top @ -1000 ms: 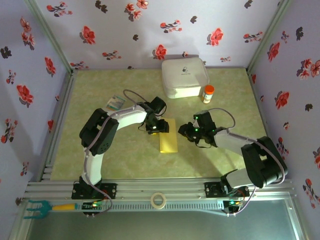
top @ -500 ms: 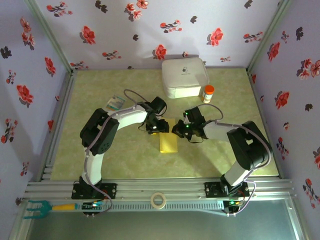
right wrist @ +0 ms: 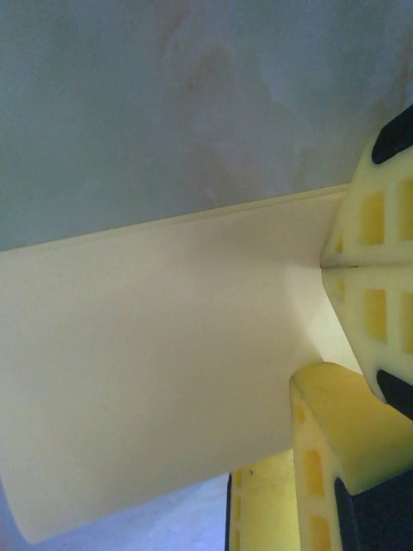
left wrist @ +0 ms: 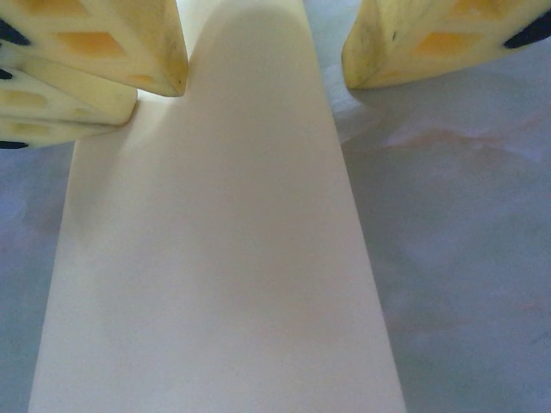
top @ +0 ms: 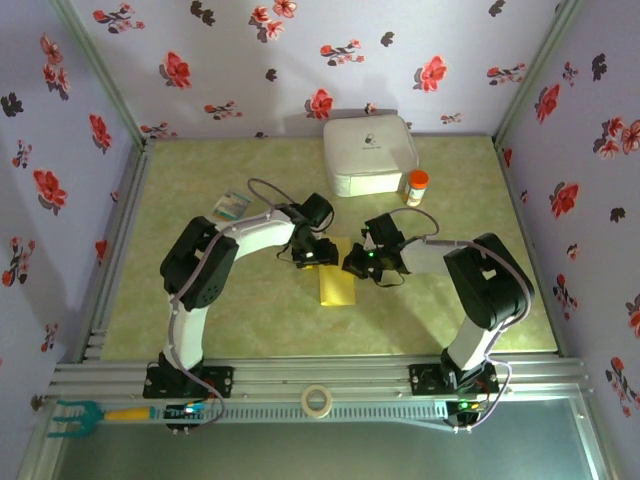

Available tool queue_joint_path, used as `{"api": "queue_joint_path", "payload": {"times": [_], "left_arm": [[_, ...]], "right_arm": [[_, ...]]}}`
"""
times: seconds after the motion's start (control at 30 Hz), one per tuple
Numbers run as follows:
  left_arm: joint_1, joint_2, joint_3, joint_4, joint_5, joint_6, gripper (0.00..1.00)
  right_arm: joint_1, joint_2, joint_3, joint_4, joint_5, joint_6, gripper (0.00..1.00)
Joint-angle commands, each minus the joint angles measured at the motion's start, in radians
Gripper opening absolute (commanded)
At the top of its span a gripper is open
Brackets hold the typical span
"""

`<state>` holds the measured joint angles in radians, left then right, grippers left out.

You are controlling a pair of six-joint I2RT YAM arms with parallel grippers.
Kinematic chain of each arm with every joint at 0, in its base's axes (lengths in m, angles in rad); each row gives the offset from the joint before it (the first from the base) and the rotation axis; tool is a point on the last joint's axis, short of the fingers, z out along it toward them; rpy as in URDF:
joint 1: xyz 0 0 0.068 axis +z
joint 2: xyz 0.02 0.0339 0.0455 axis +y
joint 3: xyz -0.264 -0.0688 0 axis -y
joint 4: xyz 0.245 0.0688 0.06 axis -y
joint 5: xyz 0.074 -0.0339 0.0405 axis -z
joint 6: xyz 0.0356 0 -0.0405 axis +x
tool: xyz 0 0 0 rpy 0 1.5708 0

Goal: Fold a paper plane with a square sheet of paper (pick it up from the middle)
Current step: Hold the square sheet of paper at the center of the table.

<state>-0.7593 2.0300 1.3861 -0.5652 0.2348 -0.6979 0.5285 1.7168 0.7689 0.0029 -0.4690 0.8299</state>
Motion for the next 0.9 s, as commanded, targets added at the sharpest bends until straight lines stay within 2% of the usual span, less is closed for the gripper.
{"api": "queue_joint_path", "payload": {"times": [0.0,0.2,0.3,0.37,0.4,0.43,0.63,0.67,0.87], "left_arm": [[-0.010,0.083,-0.045,0.035,-0.071,0.038,0.55],[0.016,-0.103,-0.055,0.078,-0.040,0.009,0.61],[0.030,-0.206,-0.092,0.154,0.000,-0.011,0.65],[0.042,-0.254,-0.131,0.243,0.056,-0.026,0.63],[0.049,-0.272,-0.156,0.284,0.093,-0.037,0.59],[0.056,-0.279,-0.181,0.326,0.125,-0.050,0.52],[0.078,-0.246,-0.292,0.541,0.302,-0.125,0.03],[0.078,-0.240,-0.304,0.564,0.314,-0.137,0.00],[0.085,-0.187,-0.347,0.627,0.351,-0.157,0.00]], "right_arm": [[0.006,0.033,-0.029,-0.121,0.073,-0.061,0.00],[-0.014,0.052,0.019,-0.179,0.075,-0.139,0.00],[-0.027,0.059,0.033,-0.196,0.073,-0.158,0.00],[-0.034,0.064,0.034,-0.192,0.069,-0.159,0.00],[-0.037,0.065,0.036,-0.194,0.070,-0.161,0.00],[-0.041,0.065,0.035,-0.194,0.070,-0.158,0.00],[-0.044,0.061,0.016,-0.156,0.056,-0.127,0.00],[-0.044,0.060,0.015,-0.156,0.057,-0.126,0.00],[-0.044,0.058,0.012,-0.156,0.060,-0.120,0.00]]}}
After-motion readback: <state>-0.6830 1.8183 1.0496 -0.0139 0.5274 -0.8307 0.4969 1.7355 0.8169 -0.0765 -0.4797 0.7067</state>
